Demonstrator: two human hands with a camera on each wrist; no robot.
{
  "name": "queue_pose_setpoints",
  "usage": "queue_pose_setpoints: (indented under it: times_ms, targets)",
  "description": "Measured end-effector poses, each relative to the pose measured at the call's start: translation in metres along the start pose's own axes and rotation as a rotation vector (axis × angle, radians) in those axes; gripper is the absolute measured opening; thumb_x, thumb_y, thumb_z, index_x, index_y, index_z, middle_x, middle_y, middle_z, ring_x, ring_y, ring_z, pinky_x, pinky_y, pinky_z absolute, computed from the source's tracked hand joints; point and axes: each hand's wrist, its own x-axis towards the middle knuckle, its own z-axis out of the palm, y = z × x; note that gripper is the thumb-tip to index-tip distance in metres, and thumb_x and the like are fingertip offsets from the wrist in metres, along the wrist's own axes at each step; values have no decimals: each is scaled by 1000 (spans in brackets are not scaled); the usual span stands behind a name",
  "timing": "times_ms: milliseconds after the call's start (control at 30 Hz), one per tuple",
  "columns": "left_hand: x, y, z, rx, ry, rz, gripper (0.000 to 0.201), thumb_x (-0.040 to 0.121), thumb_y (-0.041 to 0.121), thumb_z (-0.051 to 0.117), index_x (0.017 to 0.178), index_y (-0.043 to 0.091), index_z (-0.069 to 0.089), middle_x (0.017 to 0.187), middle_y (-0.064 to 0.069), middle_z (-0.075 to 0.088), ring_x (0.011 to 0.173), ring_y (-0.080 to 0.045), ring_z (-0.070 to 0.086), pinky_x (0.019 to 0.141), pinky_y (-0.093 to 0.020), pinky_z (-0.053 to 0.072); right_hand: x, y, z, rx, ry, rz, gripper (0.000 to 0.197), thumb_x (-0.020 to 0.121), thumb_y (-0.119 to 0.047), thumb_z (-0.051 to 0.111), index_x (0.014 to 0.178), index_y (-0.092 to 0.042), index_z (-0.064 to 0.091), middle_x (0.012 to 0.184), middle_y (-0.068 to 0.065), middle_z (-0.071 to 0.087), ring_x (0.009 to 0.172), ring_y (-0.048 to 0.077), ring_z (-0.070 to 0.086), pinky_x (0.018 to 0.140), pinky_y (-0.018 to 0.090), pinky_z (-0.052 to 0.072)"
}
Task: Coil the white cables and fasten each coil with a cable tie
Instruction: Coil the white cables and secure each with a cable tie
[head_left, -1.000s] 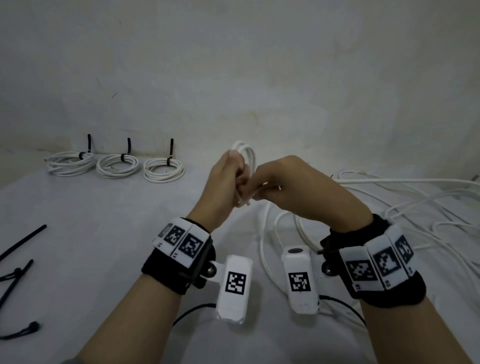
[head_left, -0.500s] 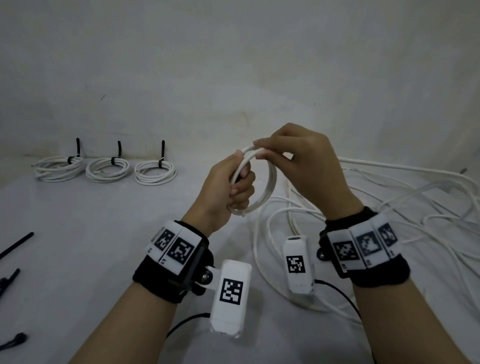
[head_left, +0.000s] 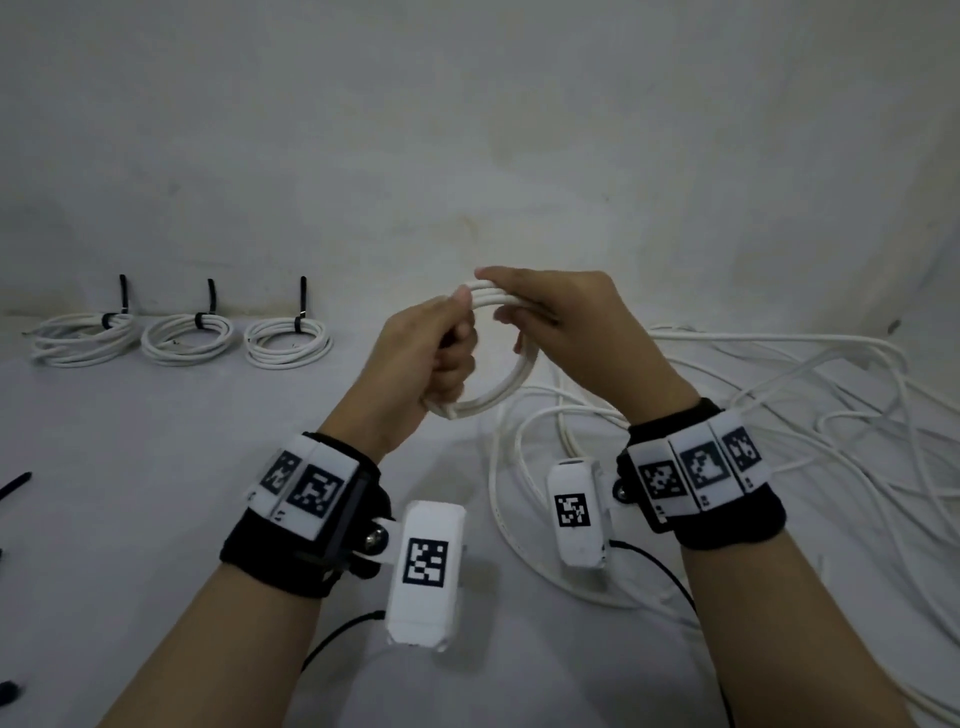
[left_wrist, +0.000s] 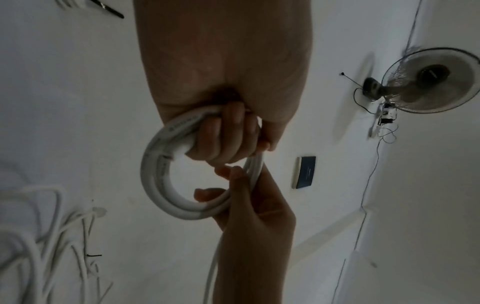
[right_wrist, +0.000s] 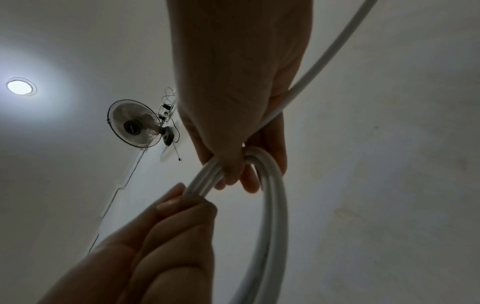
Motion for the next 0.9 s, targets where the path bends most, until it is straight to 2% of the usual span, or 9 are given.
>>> queue_pose_setpoints:
  times_ms: [133,200,300,367,533,633,767,833,900]
  targets:
    - [7,3,-13,-217,82,33,40,101,31,31,63,20,31,38,11,24,29,-1,18,34,-16,9,-6,19,-25,-96,22,133,18,92,-22,56,91,-10,68,68,0,65,64,19,60,66,41,50]
    - [10,6,-23,-313,98,72,45,99,33,31,56,22,37,36,8,24,28,-1,17,33,-16,10,-14,39,-41,-155,88,171,21,91,-25,53,87,-9,66,70,2,64,67,21,58,69,44,48]
    - [11,11,-35,-391,91,122,46,86,38,38,44,21,45,35,6,26,32,-8,8,30,-15,14,-34,69,-58,-202,160,246,29,91,-30,46,91,-10,67,78,7,64,76,27,59,73,47,47]
    - [12,12,-42,-423,92,135,43,82,40,40,44,22,45,35,6,27,37,-10,6,30,-14,14,-47,84,-67,-234,172,290,32,92,-29,45,94,-9,69,82,11,63,78,29,58,74,46,46]
    - [14,8,-47,-435,141,142,43,85,41,39,46,24,43,37,5,26,28,-8,21,32,-18,15,-64,114,-95,-329,179,368,24,92,-15,46,92,-5,68,83,15,63,78,32,59,74,44,47]
    - [15,4,-38,-422,135,116,47,89,41,37,45,24,43,37,6,25,34,-11,10,31,-16,15,-54,121,-117,-367,274,323,21,88,-5,47,89,-1,68,81,19,62,73,33,59,72,35,44]
    - [16,-2,-27,-440,122,88,50,94,40,34,47,25,42,37,7,25,41,-11,5,30,-15,15,-22,118,-151,-395,453,212,27,89,-11,44,90,1,69,82,23,59,71,30,58,66,25,36]
    - [15,-1,-26,-481,125,100,46,91,41,37,48,25,42,37,7,25,38,-10,7,30,-15,15,-13,115,-156,-419,391,178,23,91,-9,48,93,0,69,85,22,60,73,30,57,67,26,38]
    - [14,1,-29,-509,130,126,46,91,40,37,48,25,42,37,7,26,31,-8,15,30,-15,16,-11,109,-148,-420,233,170,22,90,-9,47,97,-3,68,85,20,60,73,31,56,69,29,39]
